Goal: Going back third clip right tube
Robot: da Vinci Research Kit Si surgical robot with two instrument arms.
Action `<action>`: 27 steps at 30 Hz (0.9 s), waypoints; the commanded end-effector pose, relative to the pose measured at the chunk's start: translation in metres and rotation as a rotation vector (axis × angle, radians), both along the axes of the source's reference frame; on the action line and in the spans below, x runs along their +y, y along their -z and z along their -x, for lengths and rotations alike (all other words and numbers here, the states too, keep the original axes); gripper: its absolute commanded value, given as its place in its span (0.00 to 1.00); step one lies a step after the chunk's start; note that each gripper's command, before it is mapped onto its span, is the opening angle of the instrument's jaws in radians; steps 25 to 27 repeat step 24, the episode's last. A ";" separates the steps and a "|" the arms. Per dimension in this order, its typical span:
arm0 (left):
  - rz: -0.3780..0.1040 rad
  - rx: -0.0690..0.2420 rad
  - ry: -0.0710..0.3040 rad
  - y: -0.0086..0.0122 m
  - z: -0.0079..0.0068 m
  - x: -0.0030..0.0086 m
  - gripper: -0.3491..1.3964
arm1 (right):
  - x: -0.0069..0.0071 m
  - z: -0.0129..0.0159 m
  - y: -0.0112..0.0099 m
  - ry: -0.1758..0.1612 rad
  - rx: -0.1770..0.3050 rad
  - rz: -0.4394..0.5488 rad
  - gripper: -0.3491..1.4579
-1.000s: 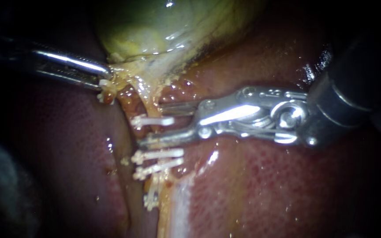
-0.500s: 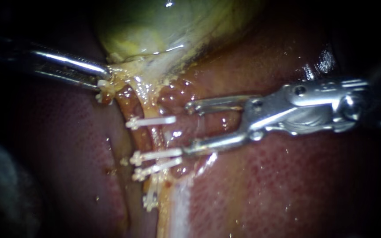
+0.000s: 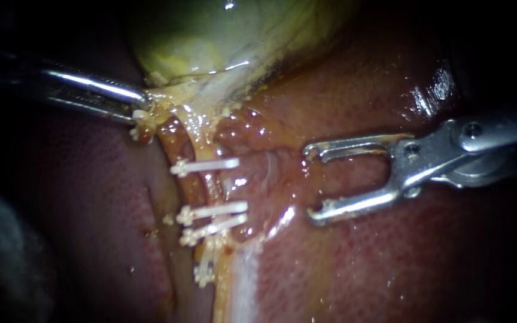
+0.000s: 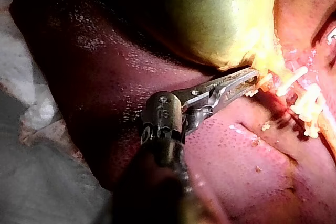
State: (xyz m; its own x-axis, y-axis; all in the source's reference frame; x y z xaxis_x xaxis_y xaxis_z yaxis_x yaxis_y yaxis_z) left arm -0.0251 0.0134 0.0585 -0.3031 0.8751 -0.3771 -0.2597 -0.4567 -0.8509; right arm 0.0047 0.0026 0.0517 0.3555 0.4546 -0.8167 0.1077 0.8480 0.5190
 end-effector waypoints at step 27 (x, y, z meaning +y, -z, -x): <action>0.009 0.001 -0.025 -0.0043 0.0046 -0.0001 0.00 | -0.0001 0.0004 0.0001 -0.002 0.000 0.001 0.47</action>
